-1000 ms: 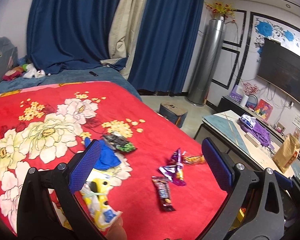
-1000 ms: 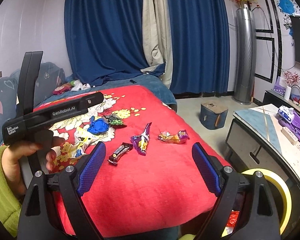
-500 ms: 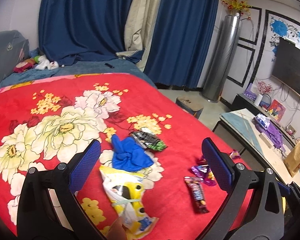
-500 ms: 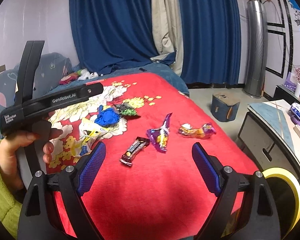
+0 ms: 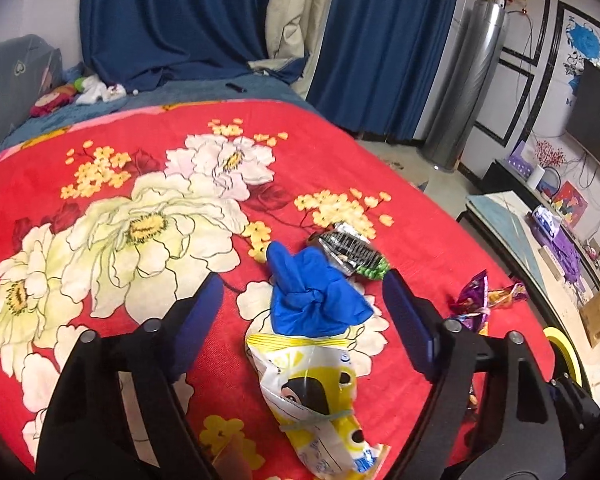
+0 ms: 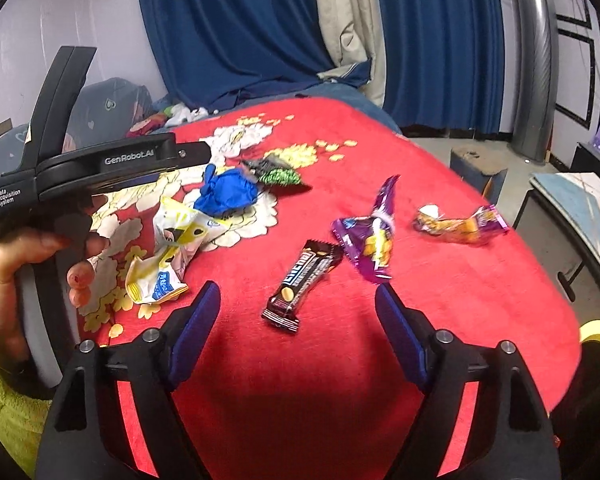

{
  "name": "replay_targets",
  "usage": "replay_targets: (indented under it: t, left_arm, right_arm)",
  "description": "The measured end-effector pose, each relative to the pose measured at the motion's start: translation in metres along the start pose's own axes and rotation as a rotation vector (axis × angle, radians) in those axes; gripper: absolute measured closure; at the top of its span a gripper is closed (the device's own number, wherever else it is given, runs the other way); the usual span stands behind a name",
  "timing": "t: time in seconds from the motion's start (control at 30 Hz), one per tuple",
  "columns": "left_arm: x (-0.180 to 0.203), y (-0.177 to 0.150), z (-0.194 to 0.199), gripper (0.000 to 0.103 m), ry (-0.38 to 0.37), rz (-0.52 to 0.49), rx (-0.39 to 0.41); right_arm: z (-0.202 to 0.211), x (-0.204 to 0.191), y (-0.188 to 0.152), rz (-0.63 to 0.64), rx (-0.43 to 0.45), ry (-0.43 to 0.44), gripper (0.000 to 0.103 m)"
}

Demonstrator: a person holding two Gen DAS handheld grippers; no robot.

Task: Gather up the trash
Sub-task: 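Move both tools back over the blue glove and wrappers on the bedspread, then grasp the blue glove with the left tool while the right tool grasps a chocolate bar wrapper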

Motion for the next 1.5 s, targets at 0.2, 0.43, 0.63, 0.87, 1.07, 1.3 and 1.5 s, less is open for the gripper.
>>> replay_targets:
  t: [0.2, 0.43, 0.63, 0.87, 1.07, 1.3, 1.5]
  left_arm:
    - [0.002, -0.006, -0.015, 0.037, -0.004, -0.002, -0.044]
    - [0.004, -0.012, -0.026, 0.043, 0.000, 0.000, -0.072]
    - [0.000, -0.018, -0.030, 0.053, 0.011, 0.013, -0.089]
    - [0.000, -0.022, -0.031, 0.080, 0.007, 0.018, -0.102]
    - [0.005, -0.024, -0.022, 0.091, -0.026, 0.021, -0.097]
    - [0.016, -0.021, -0.001, 0.095, -0.081, 0.018, -0.060]
    - [0.030, -0.014, 0.019, 0.096, -0.126, 0.006, -0.032]
  right_arm:
    - [-0.018, 0.001, -0.002, -0.042, -0.031, 0.026, 0.040]
    - [-0.021, 0.010, -0.015, -0.068, -0.061, 0.045, 0.070]
    - [-0.011, 0.012, -0.020, -0.083, -0.052, 0.082, 0.084]
    - [0.001, 0.009, -0.027, -0.084, -0.047, 0.093, 0.084]
    - [0.006, 0.006, -0.029, -0.089, -0.043, 0.104, 0.084]
    - [0.012, 0.003, -0.030, -0.085, -0.034, 0.112, 0.084]
    - [0.024, 0.001, -0.026, -0.079, -0.005, 0.125, 0.084]
Point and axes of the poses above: each gripper's, at about its wrist camera, not at the fingertips, and z roughly against the way its jaws point, x to its right, y to its top, the point moved 9 cm from there along -z, roughly the way its jaws point
